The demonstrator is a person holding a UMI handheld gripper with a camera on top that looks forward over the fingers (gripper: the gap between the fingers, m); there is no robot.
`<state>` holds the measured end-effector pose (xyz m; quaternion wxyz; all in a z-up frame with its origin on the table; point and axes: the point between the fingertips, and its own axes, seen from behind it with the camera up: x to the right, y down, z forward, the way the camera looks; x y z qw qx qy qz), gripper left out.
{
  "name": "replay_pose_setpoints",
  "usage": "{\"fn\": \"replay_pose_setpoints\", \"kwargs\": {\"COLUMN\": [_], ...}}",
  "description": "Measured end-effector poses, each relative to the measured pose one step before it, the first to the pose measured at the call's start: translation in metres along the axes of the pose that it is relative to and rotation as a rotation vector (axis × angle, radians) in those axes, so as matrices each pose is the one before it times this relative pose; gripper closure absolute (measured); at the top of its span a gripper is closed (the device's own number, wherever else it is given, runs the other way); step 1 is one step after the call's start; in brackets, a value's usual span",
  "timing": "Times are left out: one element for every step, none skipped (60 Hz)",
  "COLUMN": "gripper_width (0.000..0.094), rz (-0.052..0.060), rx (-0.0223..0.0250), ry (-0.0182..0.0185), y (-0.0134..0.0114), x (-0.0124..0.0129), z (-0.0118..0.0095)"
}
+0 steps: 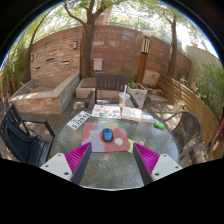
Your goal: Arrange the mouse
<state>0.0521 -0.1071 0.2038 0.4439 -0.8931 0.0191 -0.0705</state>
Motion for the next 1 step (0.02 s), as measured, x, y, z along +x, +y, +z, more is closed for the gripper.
{"fn": "replay_pose_setpoints", "kwargs": {"gripper_width": [0.009], "rz": [0.0012], "rx": [-0.00139], "ry": [-0.00178], "y": [0.00017], "x": [-0.00009], "z": [-0.00035]}}
